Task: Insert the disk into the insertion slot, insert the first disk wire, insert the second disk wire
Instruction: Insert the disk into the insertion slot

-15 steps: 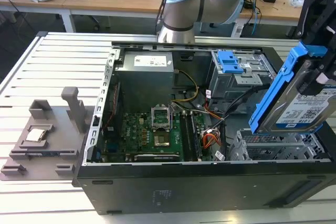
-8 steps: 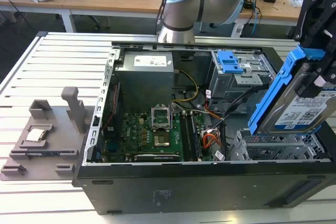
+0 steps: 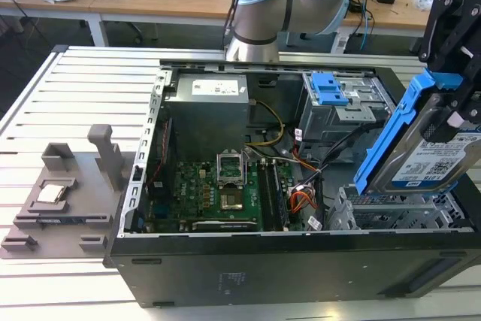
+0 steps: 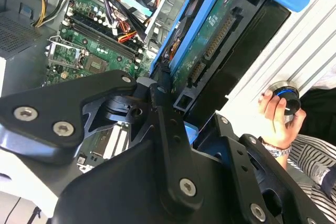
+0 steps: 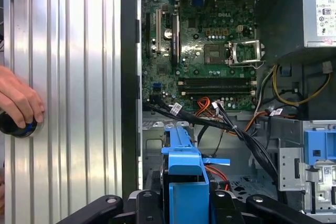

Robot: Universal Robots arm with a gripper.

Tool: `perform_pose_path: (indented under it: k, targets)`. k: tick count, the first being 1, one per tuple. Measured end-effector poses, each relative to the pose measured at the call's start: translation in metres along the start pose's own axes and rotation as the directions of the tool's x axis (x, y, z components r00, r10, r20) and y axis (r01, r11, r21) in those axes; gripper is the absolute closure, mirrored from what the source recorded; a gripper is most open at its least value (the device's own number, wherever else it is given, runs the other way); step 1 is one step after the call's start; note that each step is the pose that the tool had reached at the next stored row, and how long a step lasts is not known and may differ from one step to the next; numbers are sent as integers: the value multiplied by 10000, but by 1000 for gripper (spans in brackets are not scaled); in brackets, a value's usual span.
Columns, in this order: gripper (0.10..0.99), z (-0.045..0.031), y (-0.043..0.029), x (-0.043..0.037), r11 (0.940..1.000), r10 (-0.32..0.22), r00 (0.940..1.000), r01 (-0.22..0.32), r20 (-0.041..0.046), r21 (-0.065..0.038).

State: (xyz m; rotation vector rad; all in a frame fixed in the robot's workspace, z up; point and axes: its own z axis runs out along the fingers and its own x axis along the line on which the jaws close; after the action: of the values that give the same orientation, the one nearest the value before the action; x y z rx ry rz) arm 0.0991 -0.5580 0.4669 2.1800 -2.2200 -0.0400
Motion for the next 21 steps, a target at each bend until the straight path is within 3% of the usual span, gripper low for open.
perform_pose_path:
  k: [9, 21]
  targets:
    - [722, 57, -2, 0, 10000, 0, 10000, 0, 0, 0]
    - [722, 198, -9, -12, 10000, 0, 10000, 0, 2, 0]
